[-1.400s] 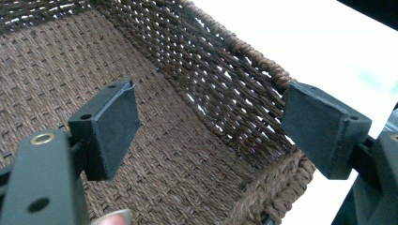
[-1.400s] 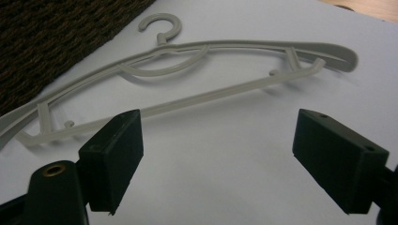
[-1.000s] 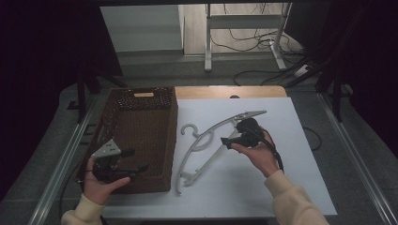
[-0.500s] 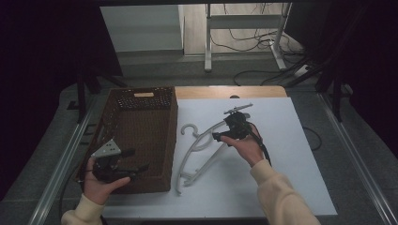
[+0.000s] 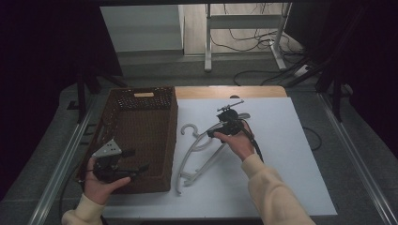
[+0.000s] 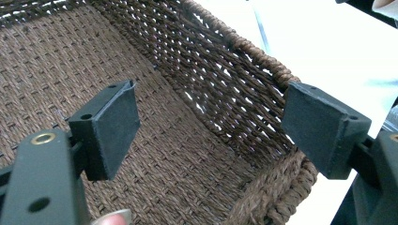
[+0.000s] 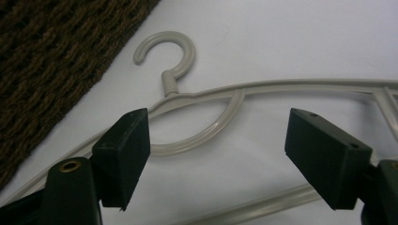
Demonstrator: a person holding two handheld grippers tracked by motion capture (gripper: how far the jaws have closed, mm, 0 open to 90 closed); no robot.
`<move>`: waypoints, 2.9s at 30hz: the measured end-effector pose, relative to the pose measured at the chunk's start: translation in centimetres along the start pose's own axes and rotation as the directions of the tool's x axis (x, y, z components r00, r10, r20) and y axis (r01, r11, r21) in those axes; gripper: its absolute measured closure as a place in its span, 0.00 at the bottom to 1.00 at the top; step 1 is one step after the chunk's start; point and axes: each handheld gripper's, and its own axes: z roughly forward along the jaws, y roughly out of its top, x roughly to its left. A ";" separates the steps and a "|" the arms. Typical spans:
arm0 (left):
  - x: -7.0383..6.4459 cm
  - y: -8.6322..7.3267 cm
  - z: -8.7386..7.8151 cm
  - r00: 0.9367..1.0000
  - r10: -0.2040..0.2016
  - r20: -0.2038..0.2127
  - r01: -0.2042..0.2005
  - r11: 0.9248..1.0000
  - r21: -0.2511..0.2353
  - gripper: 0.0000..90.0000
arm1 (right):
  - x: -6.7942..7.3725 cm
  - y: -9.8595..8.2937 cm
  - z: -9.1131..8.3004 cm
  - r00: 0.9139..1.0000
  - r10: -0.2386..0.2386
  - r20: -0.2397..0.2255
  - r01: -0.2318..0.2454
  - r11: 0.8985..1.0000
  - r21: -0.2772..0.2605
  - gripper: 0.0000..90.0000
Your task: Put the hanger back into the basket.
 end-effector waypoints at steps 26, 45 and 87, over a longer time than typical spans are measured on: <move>0.1 -0.1 0.1 1.000 0.005 0.004 -0.005 1.000 0.004 0.22 | -0.5 1.0 4.7 0.996 0.049 0.074 -0.056 0.993 0.102 0.47; 0.1 -0.1 0.1 1.000 0.004 0.003 -0.004 1.000 0.004 0.22 | -0.5 0.9 6.4 0.994 0.051 0.098 -0.064 0.989 0.130 0.68; -0.1 0.0 0.1 1.000 0.017 0.002 -0.017 1.000 0.006 0.22 | 1.1 1.2 6.7 0.975 0.089 0.205 -0.125 0.977 0.171 0.77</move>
